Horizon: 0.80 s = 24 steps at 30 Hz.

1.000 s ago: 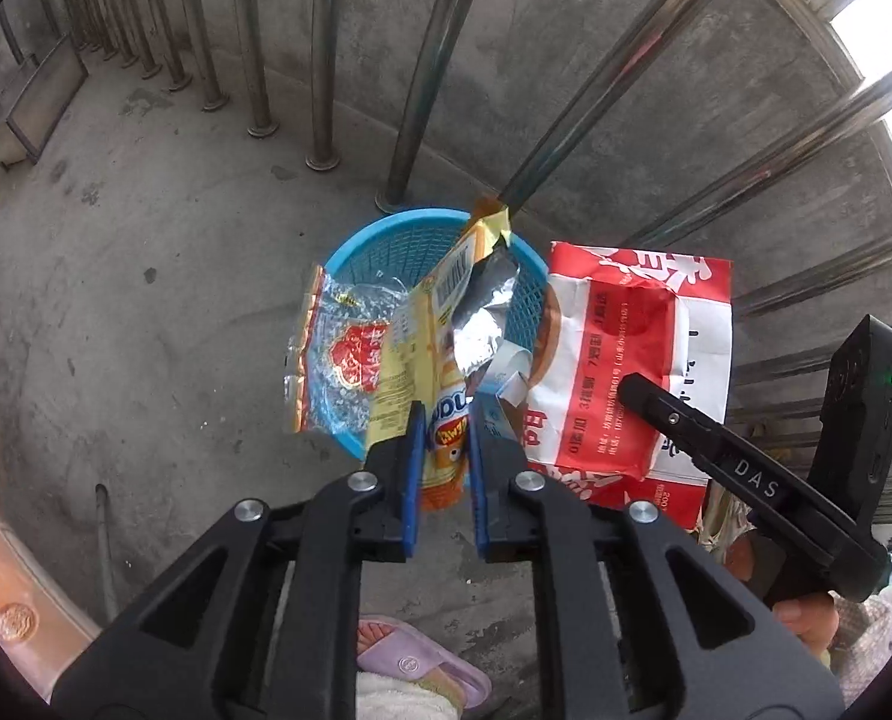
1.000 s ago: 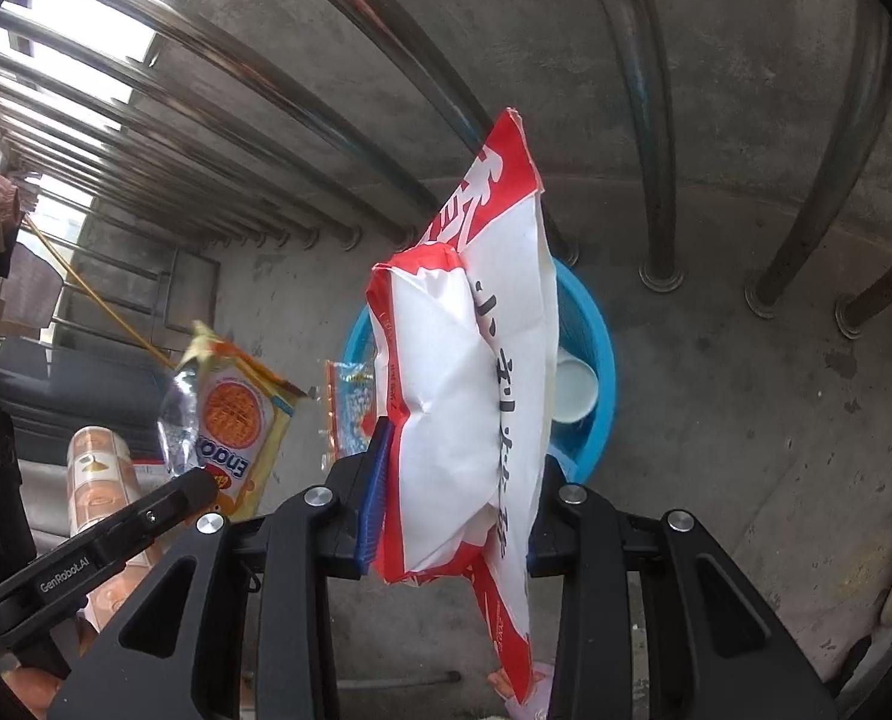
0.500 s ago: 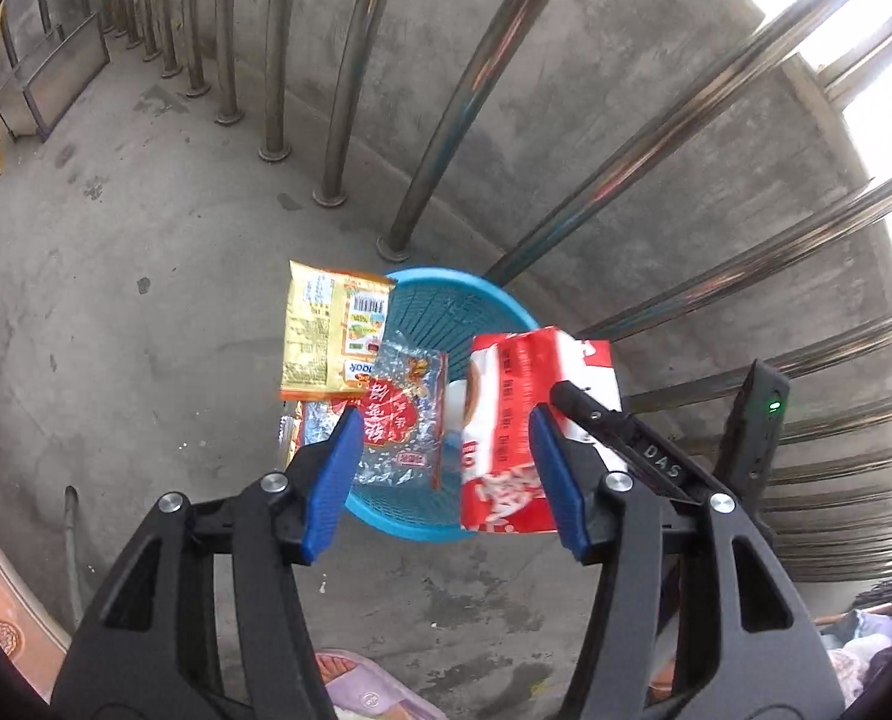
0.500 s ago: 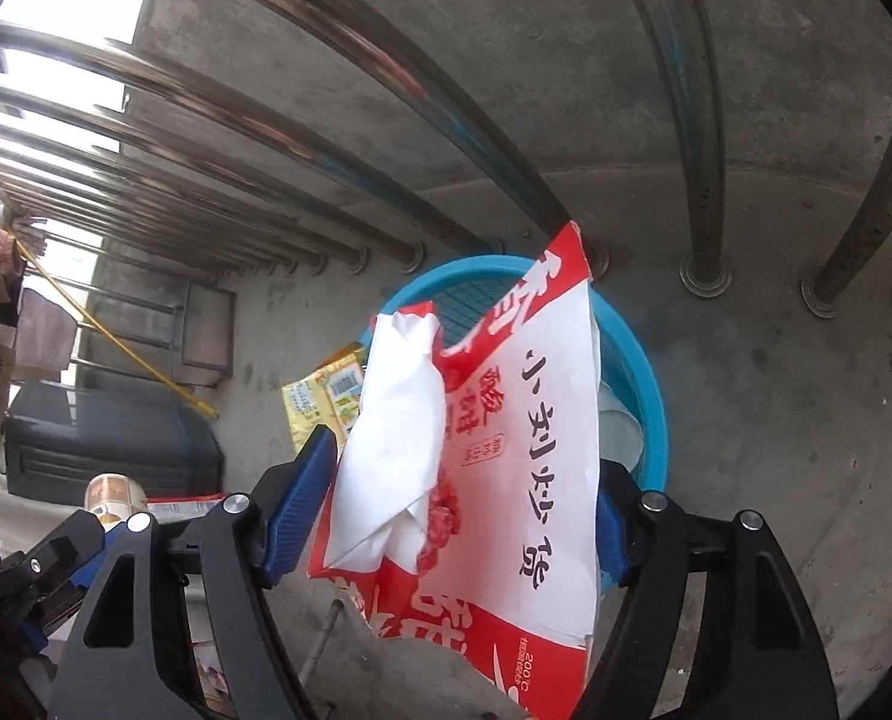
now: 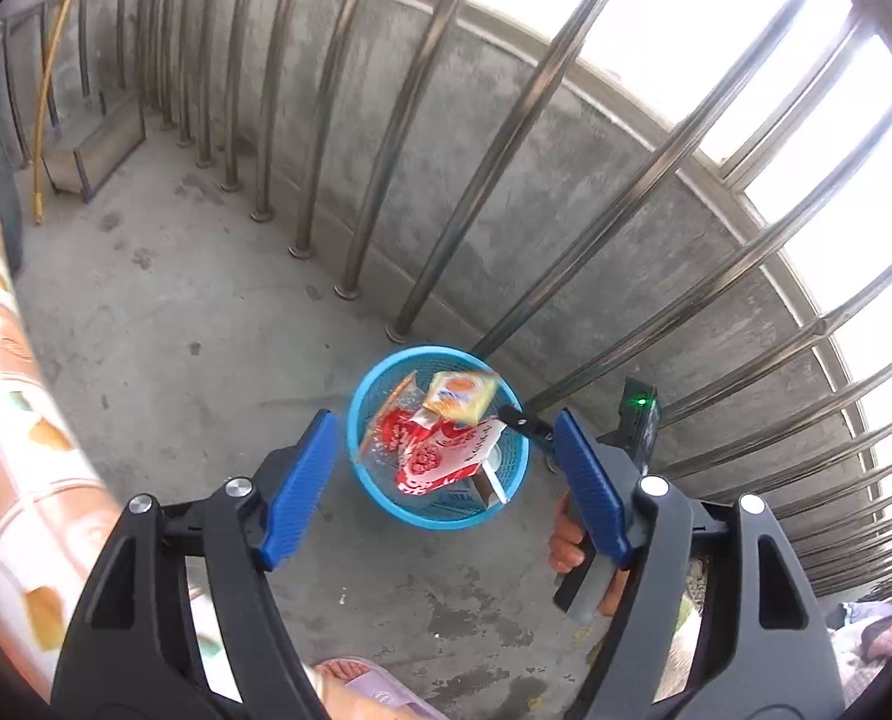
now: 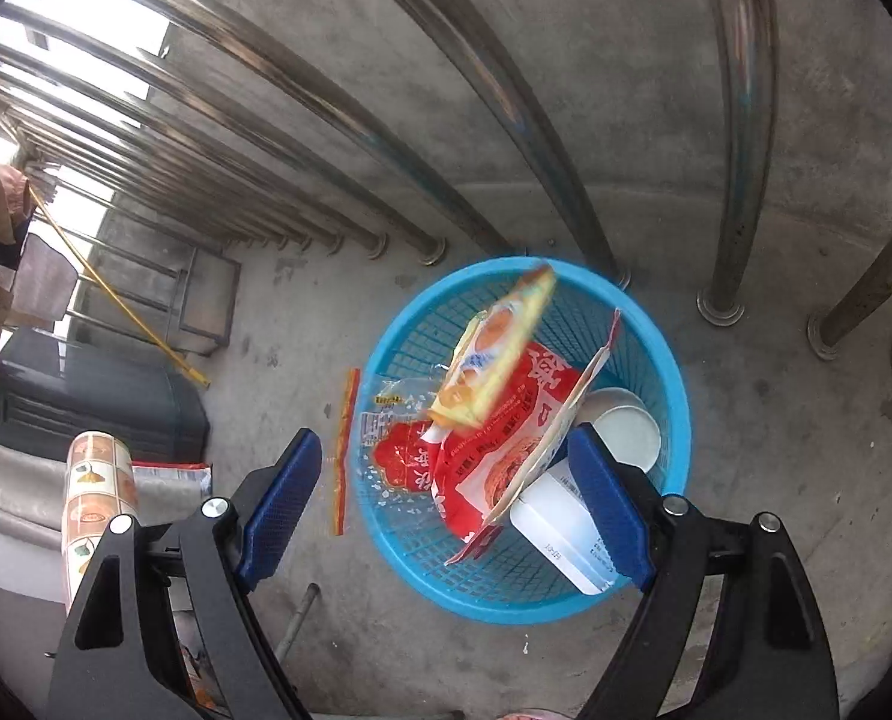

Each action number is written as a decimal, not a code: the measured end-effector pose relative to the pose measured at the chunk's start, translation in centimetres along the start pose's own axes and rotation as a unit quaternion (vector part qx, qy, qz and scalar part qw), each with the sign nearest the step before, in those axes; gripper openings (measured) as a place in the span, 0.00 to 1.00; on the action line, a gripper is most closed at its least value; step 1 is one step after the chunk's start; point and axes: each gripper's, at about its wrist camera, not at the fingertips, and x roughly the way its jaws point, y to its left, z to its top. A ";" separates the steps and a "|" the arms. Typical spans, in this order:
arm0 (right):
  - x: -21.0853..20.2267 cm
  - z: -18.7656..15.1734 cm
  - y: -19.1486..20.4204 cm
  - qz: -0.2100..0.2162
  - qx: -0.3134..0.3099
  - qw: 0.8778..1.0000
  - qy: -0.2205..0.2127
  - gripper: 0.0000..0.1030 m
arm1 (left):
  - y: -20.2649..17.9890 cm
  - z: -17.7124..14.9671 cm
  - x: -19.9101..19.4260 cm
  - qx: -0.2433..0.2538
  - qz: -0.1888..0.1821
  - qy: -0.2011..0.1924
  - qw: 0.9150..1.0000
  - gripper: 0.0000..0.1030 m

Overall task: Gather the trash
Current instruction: 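Carry snack bag and yellow packet to the wastebasket and open both grippers, then move both tools back over the clear cup and tissue on the table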

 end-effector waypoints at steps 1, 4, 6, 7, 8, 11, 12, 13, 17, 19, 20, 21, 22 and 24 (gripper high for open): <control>-1.1 -0.1 0.3 0.001 -0.008 1.000 -0.008 0.80 | 0.1 -0.4 -1.4 0.004 0.004 -0.009 1.000 0.69; -4.7 -1.0 1.2 0.009 -0.030 0.999 -0.036 0.80 | 0.3 -2.2 -6.2 0.021 0.013 -0.036 0.999 0.72; -7.4 -1.6 1.9 0.020 -0.047 0.997 -0.054 0.80 | 0.7 -3.8 -9.2 0.027 0.023 -0.058 0.998 0.74; -8.7 -2.0 2.4 0.024 -0.055 0.996 -0.063 0.80 | 0.9 -4.8 -11.0 0.028 0.026 -0.070 0.997 0.75; -10.0 -2.4 2.8 0.030 -0.063 0.995 -0.072 0.80 | 1.3 -5.8 -12.5 0.029 0.029 -0.080 0.996 0.76; -13.6 -3.6 4.8 0.047 -0.088 0.991 -0.087 0.80 | 2.5 -9.4 -17.3 0.026 0.052 -0.112 0.992 0.77; -14.7 -4.2 5.6 0.058 -0.097 0.990 -0.090 0.80 | 3.0 -10.7 -18.9 0.024 0.062 -0.123 0.990 0.77; -15.7 -4.8 6.7 0.067 -0.108 0.988 -0.090 0.80 | 3.5 -11.9 -20.3 0.022 0.075 -0.134 0.988 0.78; -18.9 -8.2 11.8 0.100 -0.175 0.977 -0.074 0.80 | 5.7 -17.3 -25.7 0.011 0.131 -0.171 0.976 0.79; -19.8 -10.1 14.7 0.125 -0.205 0.969 -0.051 0.80 | 7.0 -20.1 -27.9 0.003 0.161 -0.184 0.970 0.80; -20.2 -11.2 16.1 0.133 -0.221 0.965 -0.035 0.80 | 7.8 -21.4 -28.7 -0.006 0.176 -0.185 0.967 0.80; -20.3 -12.2 17.5 0.140 -0.236 0.961 -0.020 0.80 | 8.5 -22.9 -29.3 -0.017 0.189 -0.184 0.965 0.80; -20.2 -13.5 18.9 0.147 -0.252 0.956 -0.001 0.80 | 9.3 -24.1 -29.9 -0.029 0.196 -0.181 0.963 0.80; -19.6 -16.0 21.5 0.163 -0.280 0.945 0.041 0.80 | 10.9 -26.8 -31.2 -0.057 0.213 -0.179 0.959 0.80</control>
